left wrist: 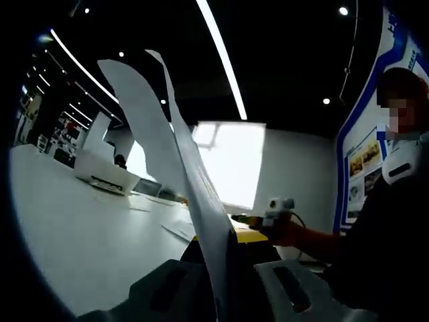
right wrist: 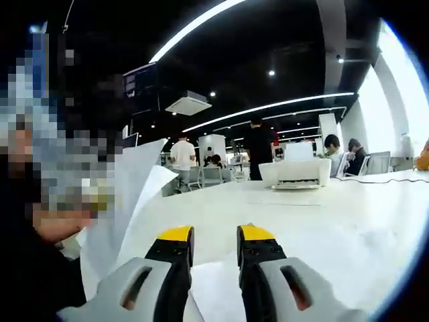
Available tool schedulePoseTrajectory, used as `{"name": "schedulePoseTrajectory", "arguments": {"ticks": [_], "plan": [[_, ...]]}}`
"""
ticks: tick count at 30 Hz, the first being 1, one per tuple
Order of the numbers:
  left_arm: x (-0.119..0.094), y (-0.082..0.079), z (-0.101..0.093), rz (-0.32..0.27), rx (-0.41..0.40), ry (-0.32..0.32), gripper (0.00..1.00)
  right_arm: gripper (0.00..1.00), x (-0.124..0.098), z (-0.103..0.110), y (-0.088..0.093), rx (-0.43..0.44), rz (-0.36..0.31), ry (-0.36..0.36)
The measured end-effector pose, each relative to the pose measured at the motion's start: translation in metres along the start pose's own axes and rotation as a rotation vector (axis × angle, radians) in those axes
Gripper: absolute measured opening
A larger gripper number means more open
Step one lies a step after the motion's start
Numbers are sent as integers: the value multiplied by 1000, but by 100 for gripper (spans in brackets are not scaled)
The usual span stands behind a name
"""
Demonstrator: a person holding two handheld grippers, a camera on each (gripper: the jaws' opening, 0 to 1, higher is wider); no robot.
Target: Organize the stack of printing papers by aligning and flattening the scattered papers on the table
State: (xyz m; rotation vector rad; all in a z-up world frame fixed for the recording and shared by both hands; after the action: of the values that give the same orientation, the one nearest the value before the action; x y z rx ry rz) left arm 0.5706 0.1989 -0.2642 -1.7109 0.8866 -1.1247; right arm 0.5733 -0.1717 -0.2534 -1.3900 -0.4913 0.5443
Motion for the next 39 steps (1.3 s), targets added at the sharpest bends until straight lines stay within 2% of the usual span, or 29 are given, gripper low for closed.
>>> {"name": "schedulePoseTrajectory", "arguments": {"ticks": [14,20,28,36,39], "plan": [[0,0,-1,1,2,-3,6,22,-31,-14,2,16,-12,55],[0,1,0,1,1,-5,6,23,-42,-19,2,-18,18,82],[0,2,0,9,3,-8,6,34,-57,-31,4,-48,69,155],[0,2,1,13,2,-12,6,58,-66,-41,6,-55,108,221],[0,2,1,13,2,-12,6,62,-69,-45,6,-45,109,236]]}}
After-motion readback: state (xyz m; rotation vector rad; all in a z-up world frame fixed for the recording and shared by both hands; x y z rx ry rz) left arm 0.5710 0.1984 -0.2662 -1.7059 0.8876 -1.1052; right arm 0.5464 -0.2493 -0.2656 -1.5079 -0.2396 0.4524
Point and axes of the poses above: the point that each gripper's makers call its tool centre point, and the gripper's own axes: x roughly forward along the fingers, z roughly to its left, y roughly out of its underside, the point moved 8 cm from there along -x, roughly backward along the fingers, and after that the axes turned 2 degrees about x, right-handed, at the moved point
